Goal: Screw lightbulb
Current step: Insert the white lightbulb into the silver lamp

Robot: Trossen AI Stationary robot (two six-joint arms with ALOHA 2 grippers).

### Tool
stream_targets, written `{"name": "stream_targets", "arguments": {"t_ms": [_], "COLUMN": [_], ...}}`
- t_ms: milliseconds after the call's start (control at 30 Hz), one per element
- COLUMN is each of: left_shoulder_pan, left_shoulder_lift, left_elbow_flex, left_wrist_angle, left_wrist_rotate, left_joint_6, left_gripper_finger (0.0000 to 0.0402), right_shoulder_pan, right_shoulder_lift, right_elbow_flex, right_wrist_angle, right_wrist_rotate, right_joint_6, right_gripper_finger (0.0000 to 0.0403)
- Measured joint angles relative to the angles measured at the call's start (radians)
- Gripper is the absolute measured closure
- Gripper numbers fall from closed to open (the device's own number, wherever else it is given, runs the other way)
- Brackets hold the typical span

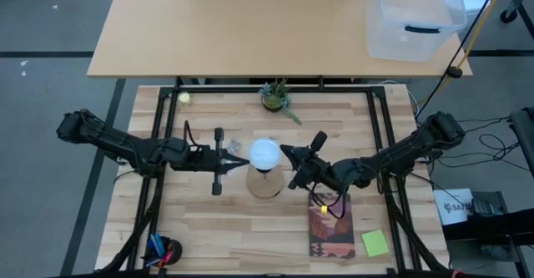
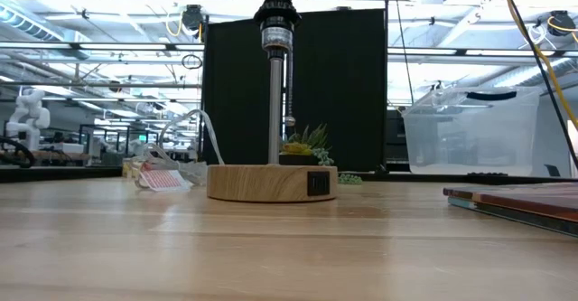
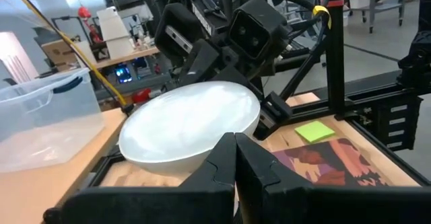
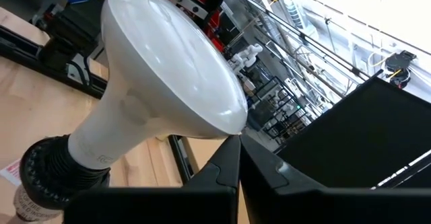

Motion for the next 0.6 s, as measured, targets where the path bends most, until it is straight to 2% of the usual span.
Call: {"name": "stream_targets", "arguments": {"t_ms": [367, 600], "left_shoulder_pan": [0.003, 0.006], "left_shoulder_lift": [-0.002, 0.0], "left_elbow_flex": [0.0, 0.0], "left_wrist_angle": [-0.034, -0.052], "left_wrist_rotate": [-0.116, -0.222], "left_joint_6": [-0.046, -0.098], "left_gripper_finger": [0.0401, 0.0401], "right_shoulder_pan": [0.041, 0.068], "right_shoulder_lift": [-0.001, 0.001], "right_elbow_flex": [0.0, 0.0], "right_wrist_angle": [-0.009, -0.011], "right_wrist_rotate": [0.038, -0.004], "right_joint_6": [-0.016, -0.017], "right_gripper_finger": [0.0403, 0.0403]}}
